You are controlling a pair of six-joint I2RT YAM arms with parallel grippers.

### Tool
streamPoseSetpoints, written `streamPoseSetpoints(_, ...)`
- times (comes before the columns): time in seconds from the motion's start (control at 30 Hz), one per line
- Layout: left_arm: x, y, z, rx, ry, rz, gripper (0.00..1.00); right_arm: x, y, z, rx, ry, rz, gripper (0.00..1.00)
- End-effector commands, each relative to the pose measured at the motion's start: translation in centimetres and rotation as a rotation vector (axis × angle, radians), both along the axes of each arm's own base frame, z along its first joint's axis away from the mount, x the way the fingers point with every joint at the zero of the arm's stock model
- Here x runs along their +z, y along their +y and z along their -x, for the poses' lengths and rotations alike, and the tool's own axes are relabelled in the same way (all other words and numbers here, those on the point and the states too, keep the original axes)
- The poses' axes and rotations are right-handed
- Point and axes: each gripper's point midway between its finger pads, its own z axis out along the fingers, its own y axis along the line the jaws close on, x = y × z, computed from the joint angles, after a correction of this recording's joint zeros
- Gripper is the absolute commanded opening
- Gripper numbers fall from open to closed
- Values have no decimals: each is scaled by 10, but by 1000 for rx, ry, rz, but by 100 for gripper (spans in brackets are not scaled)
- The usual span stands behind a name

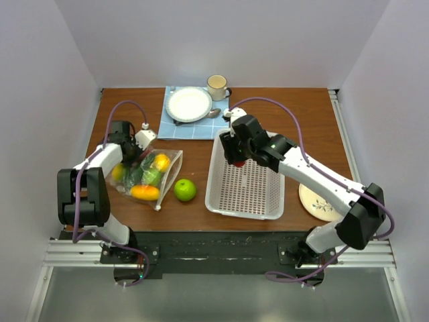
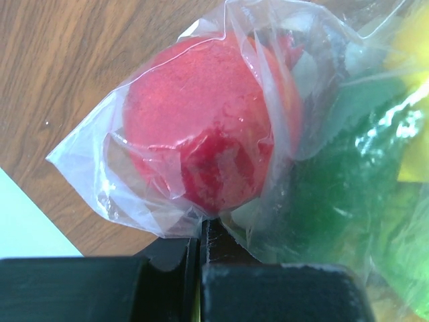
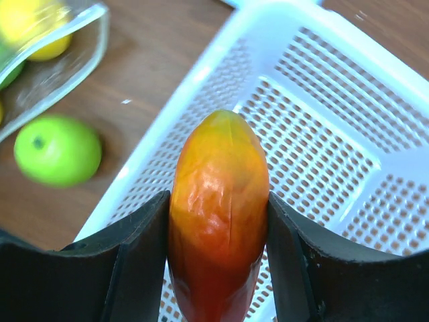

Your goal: Open the zip-top bag and remove the fake food

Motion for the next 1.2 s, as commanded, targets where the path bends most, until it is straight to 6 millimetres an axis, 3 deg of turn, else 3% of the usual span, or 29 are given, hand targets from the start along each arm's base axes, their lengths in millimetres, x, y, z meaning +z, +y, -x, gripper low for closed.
streamPoseSetpoints(0.0,15,3,1,22,-44,-7,0,-41,-4,-6,-82,127,-16,23)
streamPoseSetpoints(0.03,17,3,1,24,-50,-7,0,-49,-7,-11,-95,153,-15,61)
streamPoseSetpoints(0.1,21,3,1,22,-58,-8,0,-53,-5,-15,-85,146,-14,98)
streamPoseSetpoints(0.3,23,7,3,19,-60,-33,0,-25,3,-22,-77,17,30,99)
streamPoseSetpoints(0.37,22,7,3,19,-57,-33,0,-11,17,-18,-34,-39,32,99)
streamPoseSetpoints(0.47,20,8,3,26,-56,-30,0,6,55,1,94,-119,75,99)
streamPoseSetpoints(0.5,19,8,4,27,-51,-29,0,-1,78,20,178,-122,108,98)
streamPoseSetpoints(0.6,16,8,4,29,-47,-27,0,-9,113,47,308,-142,159,99)
streamPoseSetpoints(0.63,16,9,4,30,-47,-28,0,-23,121,53,339,-114,179,99)
streamPoseSetpoints(0.77,14,11,6,37,-42,-27,0,-46,151,81,444,-9,70,99)
streamPoseSetpoints(0.87,14,11,5,33,-44,-29,0,-55,160,78,437,-20,32,99)
streamPoseSetpoints(0.97,13,12,6,33,-39,-27,0,-74,157,67,398,-8,122,99)
streamPoseSetpoints(1.17,10,14,8,36,-40,-28,0,-94,186,76,464,76,64,99)
